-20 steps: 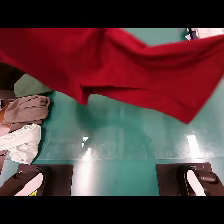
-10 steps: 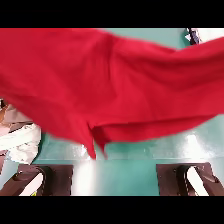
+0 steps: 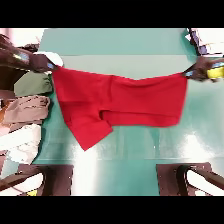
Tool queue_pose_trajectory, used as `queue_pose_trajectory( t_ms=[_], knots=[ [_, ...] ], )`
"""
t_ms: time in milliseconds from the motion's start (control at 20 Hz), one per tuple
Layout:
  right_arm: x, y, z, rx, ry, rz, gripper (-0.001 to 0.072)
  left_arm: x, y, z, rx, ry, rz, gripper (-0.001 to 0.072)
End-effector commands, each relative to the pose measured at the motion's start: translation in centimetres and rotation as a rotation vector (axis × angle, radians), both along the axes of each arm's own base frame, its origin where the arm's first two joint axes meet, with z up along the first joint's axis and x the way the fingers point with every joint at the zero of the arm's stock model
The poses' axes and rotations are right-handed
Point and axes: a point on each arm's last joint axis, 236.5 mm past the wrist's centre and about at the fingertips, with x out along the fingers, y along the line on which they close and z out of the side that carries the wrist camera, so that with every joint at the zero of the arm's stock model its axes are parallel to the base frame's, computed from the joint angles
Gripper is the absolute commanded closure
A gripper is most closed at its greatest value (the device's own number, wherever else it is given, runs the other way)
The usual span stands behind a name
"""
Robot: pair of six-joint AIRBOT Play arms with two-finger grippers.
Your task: Fold the shirts.
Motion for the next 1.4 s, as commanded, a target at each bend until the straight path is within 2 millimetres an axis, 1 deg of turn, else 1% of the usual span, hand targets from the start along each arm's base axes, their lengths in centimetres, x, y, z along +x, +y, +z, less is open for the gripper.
queue_pose_trajectory(
  t_ms=[0,50,100,150,200,250,300,350,400,450,500,550,600,650,750,800,850,900,1000,1150,1250,1350],
  knots=[
    [4.6,0.1,-8.7,-0.048,0.047,-0.061,0.0701,3.2,0.2,-9.7,-0.007,0.164,0.024,0.0681],
    [5.9,0.0,-9.8,-0.047,0.039,-0.080,0.0701,4.1,0.4,-11.0,-0.009,0.172,0.042,0.0637],
    [6.9,-0.1,-10.6,-0.043,0.041,-0.090,0.0692,4.8,0.5,-11.6,-0.010,0.172,0.060,0.0324],
    [7.5,-0.1,-10.9,-0.042,0.051,-0.085,0.0516,5.3,0.8,-11.8,-0.013,0.166,0.076,0.0060],
    [7.8,0.0,-10.9,-0.041,0.068,-0.071,0.0216,5.5,1.3,-11.4,-0.016,0.162,0.090,0.0067],
    [7.9,-0.3,-10.4,-0.038,0.083,-0.057,0.0135,5.5,2.2,-10.5,-0.017,0.162,0.091,0.0067],
    [7.7,-0.8,-9.5,-0.037,0.093,-0.046,0.0137,5.1,3.3,-9.4,-0.021,0.178,0.094,0.0068],
    [7.4,-1.1,-8.5,-0.047,0.083,-0.018,0.0146,4.4,4.8,-8.3,-0.024,0.203,0.096,0.0068],
    [6.7,-1.5,-7.4,-0.064,0.066,0.019,0.0262,3.6,6.2,-7.5,-0.024,0.216,0.108,0.0068],
    [5.8,-1.8,-6.5,-0.075,0.052,0.038,0.0348,2.9,7.7,-6.9,-0.025,0.215,0.137,0.0068],
    [4.9,-2.1,-5.9,-0.085,0.039,0.047,0.0350,2.2,8.9,-6.9,-0.029,0.212,0.173,0.0068],
    [3.9,-2.5,-5.4,-0.088,0.031,0.038,0.0350,0.9,9.6,-7.4,-0.034,0.223,0.202,0.0068],
    [2.9,-2.8,-5.3,-0.088,0.029,0.025,0.0350,-0.6,9.5,-8.5,-0.035,0.247,0.202,0.0068],
    [1.9,-3.2,-5.2,-0.087,0.030,0.008,0.0350,-2.4,9.1,-10.2,-0.037,0.288,0.190,0.0068],
    [0.4,-3.7,-5.5,-0.086,0.026,-0.024,0.0350,-5.1,8.0,-14.2,-0.068,0.364,0.198,0.0068],
    [-0.3,-4.0,-5.7,-0.085,0.025,-0.040,0.0353,-5.8,7.8,-16.2,-0.082,0.391,0.216,0.0068],
    [-1.0,-4.2,-5.9,-0.085,0.027,-0.052,0.0401,-6.4,7.8,-18.2,-0.086,0.415,0.243,0.0068],
    [-1.6,-4.2,-6.2,-0.084,0.032,-0.056,0.0419,-6.9,7.7,-19.6,-0.094,0.431,0.269,0.0068],
    [-2.5,-3.9,-6.4,-0.083,0.032,-0.057,0.0419,-7.4,7.4,-21.6,-0.116,0.440,0.301,0.0069],
    [-2.9,-3.3,-6.4,-0.062,0.026,-0.059,0.0419,-8.4,7.4,-23.5,-0.105,0.453,0.310,0.0068],
    [-2.7,-2.6,-6.1,-0.022,0.022,-0.058,0.0419,-8.9,7.3,-24.4,-0.111,0.475,0.311,0.0068],
    [-2.6,-2.1,-5.7,0.005,0.015,-0.057,0.0418,-9.1,6.8,-24.8,-0.132,0.495,0.302,0.0068]
  ],
)
